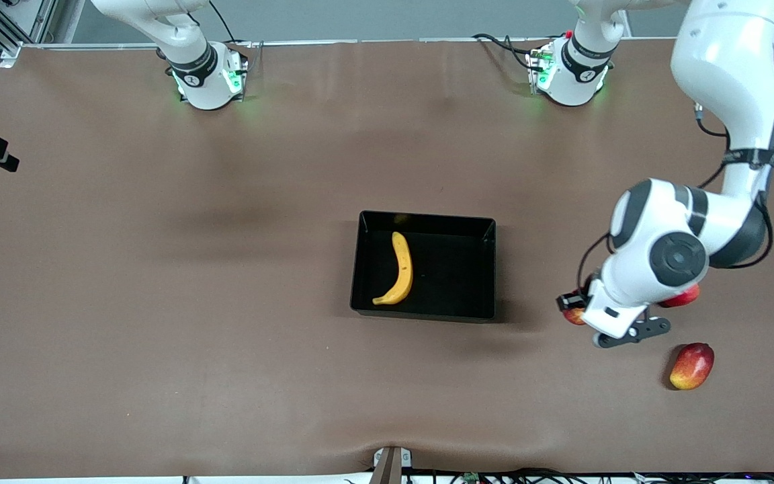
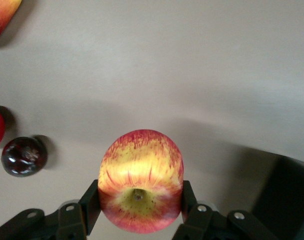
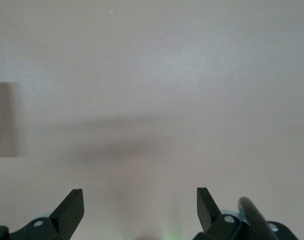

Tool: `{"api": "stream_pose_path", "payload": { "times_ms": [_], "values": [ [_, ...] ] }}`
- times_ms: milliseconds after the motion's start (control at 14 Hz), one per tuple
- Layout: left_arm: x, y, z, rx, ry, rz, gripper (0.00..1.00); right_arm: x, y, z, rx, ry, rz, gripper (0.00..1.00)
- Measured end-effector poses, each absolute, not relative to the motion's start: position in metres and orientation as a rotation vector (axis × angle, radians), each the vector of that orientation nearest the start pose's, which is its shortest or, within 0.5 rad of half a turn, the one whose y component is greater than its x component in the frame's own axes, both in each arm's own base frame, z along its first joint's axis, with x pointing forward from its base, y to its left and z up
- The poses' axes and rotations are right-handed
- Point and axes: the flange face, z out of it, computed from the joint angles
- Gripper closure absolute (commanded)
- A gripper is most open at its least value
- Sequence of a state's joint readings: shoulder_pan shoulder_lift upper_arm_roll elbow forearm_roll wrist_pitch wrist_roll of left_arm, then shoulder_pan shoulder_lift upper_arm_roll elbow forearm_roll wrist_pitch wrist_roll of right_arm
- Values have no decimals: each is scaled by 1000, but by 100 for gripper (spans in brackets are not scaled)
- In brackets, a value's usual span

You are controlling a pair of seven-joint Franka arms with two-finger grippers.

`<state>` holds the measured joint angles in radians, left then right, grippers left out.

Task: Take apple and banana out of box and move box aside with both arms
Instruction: 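Carry the apple out of the tray and release it beside the plum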

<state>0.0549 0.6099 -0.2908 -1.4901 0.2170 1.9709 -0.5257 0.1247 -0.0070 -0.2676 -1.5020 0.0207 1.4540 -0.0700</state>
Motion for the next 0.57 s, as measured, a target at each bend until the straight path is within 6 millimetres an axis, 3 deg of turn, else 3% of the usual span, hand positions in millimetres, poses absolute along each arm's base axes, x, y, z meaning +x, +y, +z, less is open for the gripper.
{"api": "stream_pose_path", "payload": {
  "times_ms": [286, 571],
  "values": [
    [690, -67, 267, -3054, -366, 247, 100, 535, -75, 650, -3112, 110, 60, 0],
    [682, -40, 237, -3062, -316, 306, 100, 535, -75, 650, -3112, 110, 60, 0]
  ]
}}
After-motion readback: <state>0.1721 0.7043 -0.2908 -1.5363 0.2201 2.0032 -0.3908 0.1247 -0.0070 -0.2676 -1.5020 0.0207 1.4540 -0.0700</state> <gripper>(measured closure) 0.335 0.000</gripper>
